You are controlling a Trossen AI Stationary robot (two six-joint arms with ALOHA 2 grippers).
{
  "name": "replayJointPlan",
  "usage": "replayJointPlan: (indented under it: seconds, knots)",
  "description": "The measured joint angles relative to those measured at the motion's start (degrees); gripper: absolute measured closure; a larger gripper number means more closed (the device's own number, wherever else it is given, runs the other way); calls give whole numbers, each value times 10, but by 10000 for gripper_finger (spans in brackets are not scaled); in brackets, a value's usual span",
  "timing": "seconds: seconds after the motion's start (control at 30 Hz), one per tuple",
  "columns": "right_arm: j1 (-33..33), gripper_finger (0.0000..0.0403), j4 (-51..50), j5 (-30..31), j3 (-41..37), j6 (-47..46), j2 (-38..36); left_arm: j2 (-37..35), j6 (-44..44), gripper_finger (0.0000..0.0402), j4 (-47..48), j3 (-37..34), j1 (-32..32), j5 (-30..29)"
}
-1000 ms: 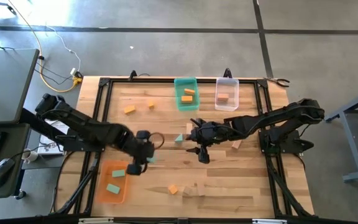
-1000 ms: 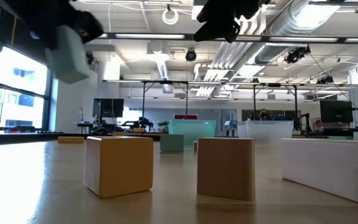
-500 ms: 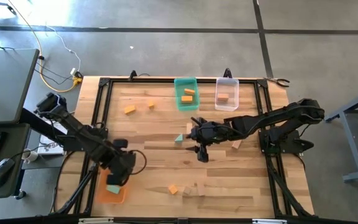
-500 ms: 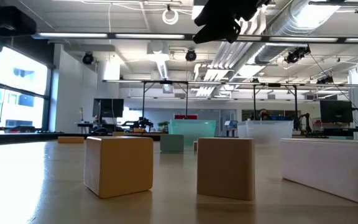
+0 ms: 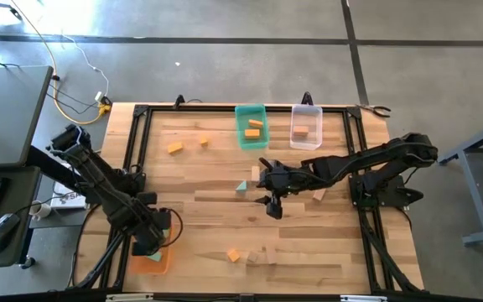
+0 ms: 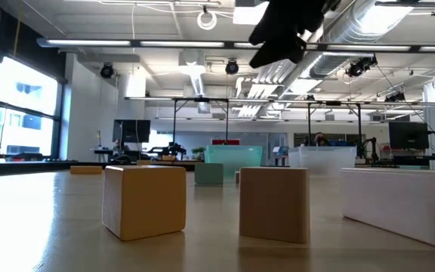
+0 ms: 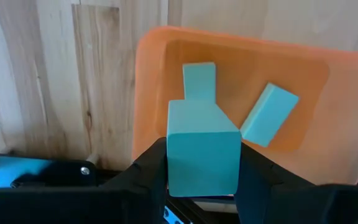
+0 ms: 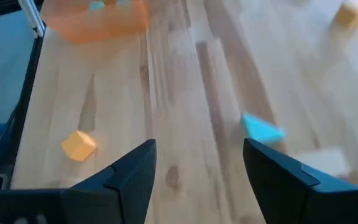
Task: Sort & place blocks by color
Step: Put the light blue block into the orange bin, then put the brown block into the transparent bin
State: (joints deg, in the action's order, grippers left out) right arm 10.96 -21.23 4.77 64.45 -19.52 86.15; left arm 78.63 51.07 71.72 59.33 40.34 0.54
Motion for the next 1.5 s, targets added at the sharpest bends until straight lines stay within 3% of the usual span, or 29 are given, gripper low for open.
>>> replayJointPlan:
  seconds: [0.33,0.73,1.13,1.37,1.5]
  knots:
    - [49,174,-27,-47,0,-116,0,0,13,261,0,0,3,4]
    - [150,174,-9,29,0,-227,0,0,13,190,-1,0,3,8]
    - [212,174,110,93,3,-257,0,0,-1,188,-3,0,1,8]
    - [242,174,82,138,100,-229,20,0,-10,188,-14,0,-8,7]
    - [257,174,-34,167,196,-233,59,0,-22,188,-17,0,-15,6]
